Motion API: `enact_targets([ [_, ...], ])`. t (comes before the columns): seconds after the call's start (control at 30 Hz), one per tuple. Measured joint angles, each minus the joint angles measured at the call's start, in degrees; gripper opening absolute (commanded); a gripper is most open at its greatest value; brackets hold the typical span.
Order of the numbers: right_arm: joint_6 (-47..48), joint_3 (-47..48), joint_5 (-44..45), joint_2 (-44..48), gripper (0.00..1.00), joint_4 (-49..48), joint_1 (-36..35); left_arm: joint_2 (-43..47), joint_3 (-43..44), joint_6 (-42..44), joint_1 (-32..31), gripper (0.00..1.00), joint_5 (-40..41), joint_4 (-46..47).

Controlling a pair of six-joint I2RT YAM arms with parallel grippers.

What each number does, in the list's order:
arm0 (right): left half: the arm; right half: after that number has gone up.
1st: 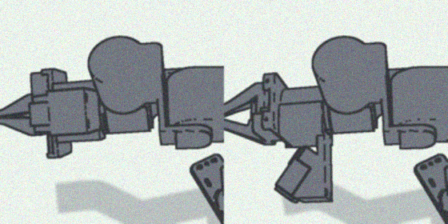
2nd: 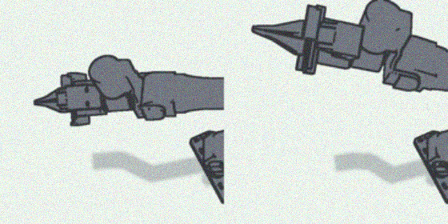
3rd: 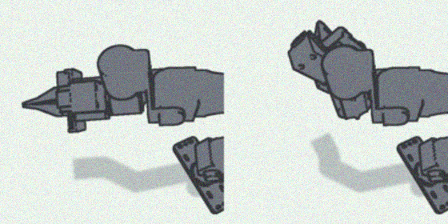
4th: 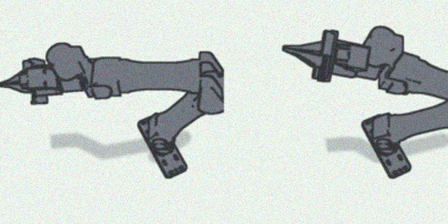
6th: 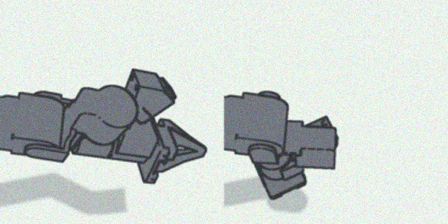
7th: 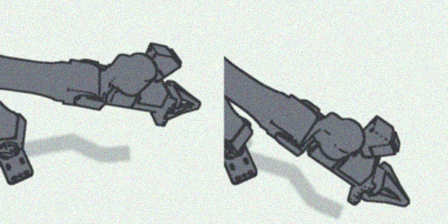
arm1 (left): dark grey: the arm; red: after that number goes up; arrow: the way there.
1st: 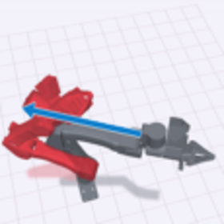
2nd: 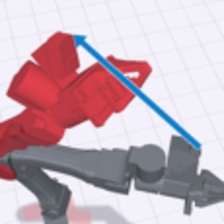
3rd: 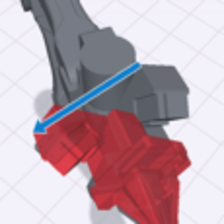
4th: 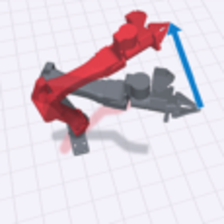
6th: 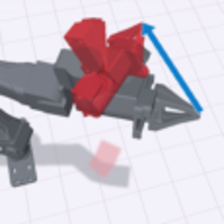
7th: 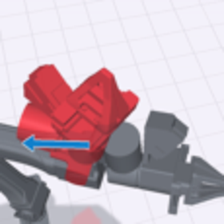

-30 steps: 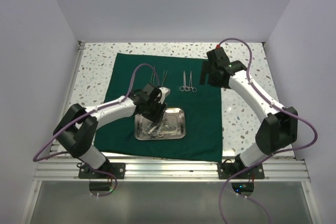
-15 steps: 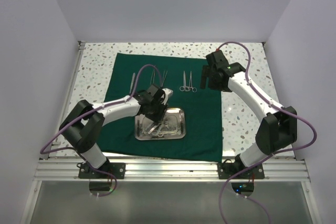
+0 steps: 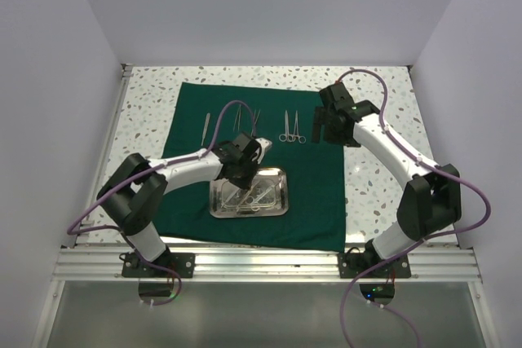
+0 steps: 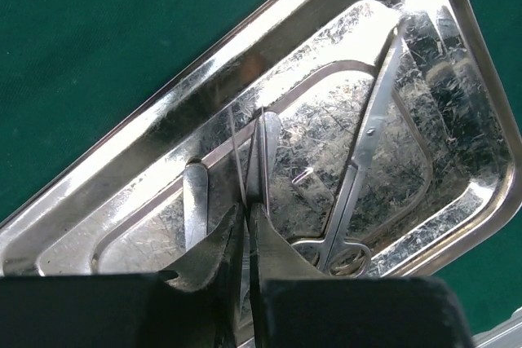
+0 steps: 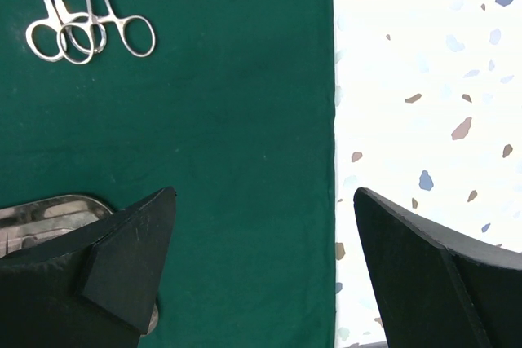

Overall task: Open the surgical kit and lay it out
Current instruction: Pick up the medical item from the container, then place the medical item in the surgical kit.

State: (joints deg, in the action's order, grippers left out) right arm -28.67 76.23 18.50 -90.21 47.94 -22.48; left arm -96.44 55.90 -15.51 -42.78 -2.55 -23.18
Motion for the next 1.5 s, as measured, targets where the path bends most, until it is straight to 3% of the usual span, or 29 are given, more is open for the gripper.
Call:
enact_targets([
  [0.13, -0.09, -0.81, 0.0, 0.02, 0.94, 0.02, 0.02, -0.09, 0.26, 0.02, -0.13, 0.0, 0.35, -0.24],
  [0.4, -0.24, -0.87, -0.04, 1.4, 0.94, -0.02, 0.07, -0.96, 4.44, 0.31, -0.37, 0.0, 4.57, -7.5],
  [0.63, -0.26, -0.87, -0.13, 2.51, 0.94, -0.02, 0.07, -0.44, 14.25, 1.51, -0.37, 0.0, 11.91, -15.56],
  [0.87, -0.35, -0.87, -1.11, 2.62, 0.93, 0.11, 0.07, -1.05, 20.0, 1.73, 2.03, 0.0, 16.24, -16.76],
  [1.2, -1.64, -0.87, -4.44, 5.4, 0.91, 2.23, 0.07, -19.93, 41.55, 1.64, 12.68, 0.0, 17.22, -12.85],
  [1.5, -3.65, -3.48, -4.98, 10.05, 0.9, 5.57, 0.07, -40.3, 64.72, -0.35, 15.78, 0.0, 11.72, -10.27],
])
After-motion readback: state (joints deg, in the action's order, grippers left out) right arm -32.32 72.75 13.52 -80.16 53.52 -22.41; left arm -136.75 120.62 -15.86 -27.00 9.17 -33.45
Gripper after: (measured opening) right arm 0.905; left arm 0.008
